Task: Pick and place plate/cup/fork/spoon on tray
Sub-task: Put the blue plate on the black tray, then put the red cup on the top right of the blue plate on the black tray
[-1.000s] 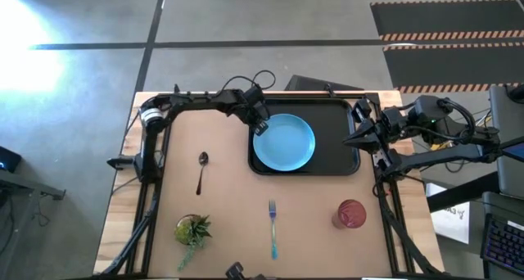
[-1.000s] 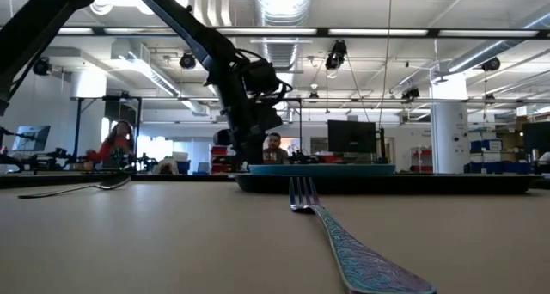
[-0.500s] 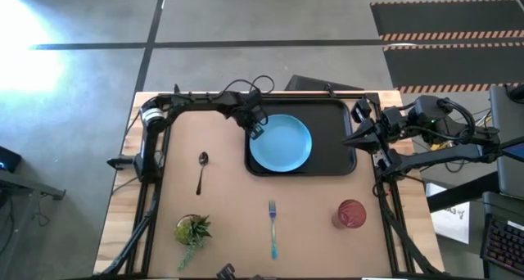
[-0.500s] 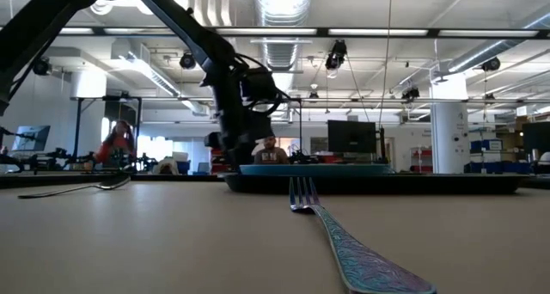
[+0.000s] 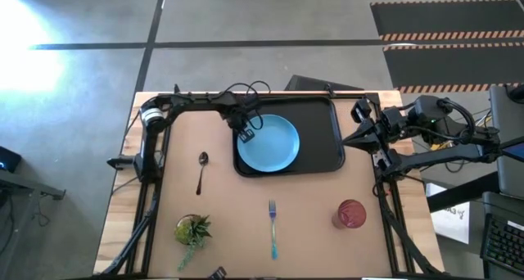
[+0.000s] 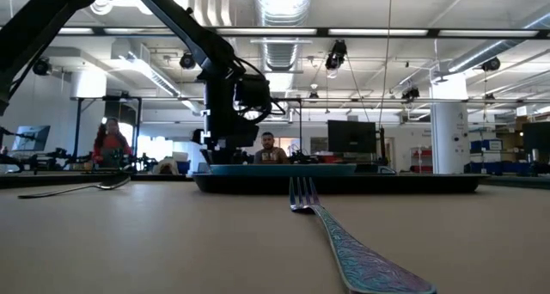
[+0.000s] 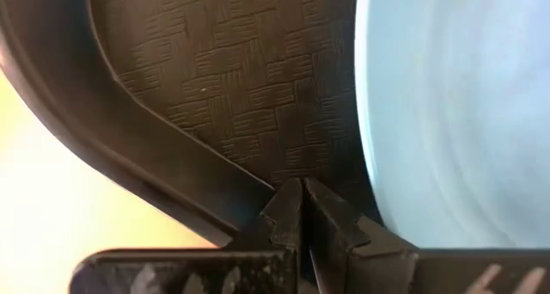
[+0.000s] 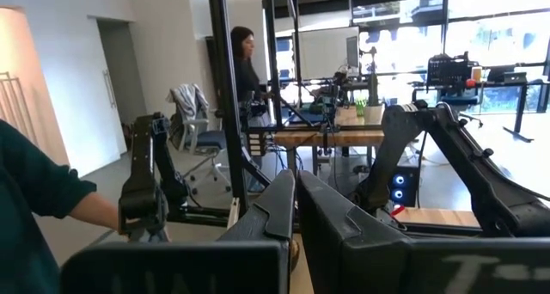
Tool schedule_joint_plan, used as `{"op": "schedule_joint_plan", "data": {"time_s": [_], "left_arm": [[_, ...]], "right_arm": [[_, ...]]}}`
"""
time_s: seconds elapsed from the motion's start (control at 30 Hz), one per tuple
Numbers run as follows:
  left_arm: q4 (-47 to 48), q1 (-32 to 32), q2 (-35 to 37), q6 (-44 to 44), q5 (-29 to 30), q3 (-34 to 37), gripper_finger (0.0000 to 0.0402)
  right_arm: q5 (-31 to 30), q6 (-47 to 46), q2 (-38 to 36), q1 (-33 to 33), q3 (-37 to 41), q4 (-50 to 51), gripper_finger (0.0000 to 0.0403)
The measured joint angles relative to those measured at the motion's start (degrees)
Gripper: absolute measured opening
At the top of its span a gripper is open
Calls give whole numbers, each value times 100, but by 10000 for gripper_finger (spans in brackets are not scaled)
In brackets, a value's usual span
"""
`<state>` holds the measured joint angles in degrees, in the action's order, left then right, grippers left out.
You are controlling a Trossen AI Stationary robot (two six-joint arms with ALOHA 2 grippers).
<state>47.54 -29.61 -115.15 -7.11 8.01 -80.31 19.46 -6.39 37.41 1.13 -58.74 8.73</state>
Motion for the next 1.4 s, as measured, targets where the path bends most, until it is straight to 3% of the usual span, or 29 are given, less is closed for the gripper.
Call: {"op": "schedule_joint_plan", "data": {"time_s": [0.33, 0.53, 0.7, 0.83, 1.0, 1.17, 1.4], "left_arm": [[30, 2, 125, 59, 248, -26, 0], [-96, 10, 569, 57, 302, -98, 0], [-370, 122, 1277, -4, 46, -86, 0], [-600, 342, 2016, -9, -42, -83, 0], [-660, 638, 3091, -14, -44, -63, 0], [-654, 1013, 4076, -155, 0, 40, 0], [-597, 1395, 5009, -304, 447, 125, 0]], "right_arm": [[0, 25, 2, 0, 0, 92, 9], [0, 124, 2, 0, 0, 101, 9], [-14, 100, 20, 0, 0, 129, 9], [-381, -170, 20, 0, -2, 271, 9], [-1103, -573, 273, -2, -581, 1614, 9], [-1226, -649, 1148, -2, -1824, 3167, 9], [-1366, -1284, 2824, -2, -4090, 6944, 9]]}}
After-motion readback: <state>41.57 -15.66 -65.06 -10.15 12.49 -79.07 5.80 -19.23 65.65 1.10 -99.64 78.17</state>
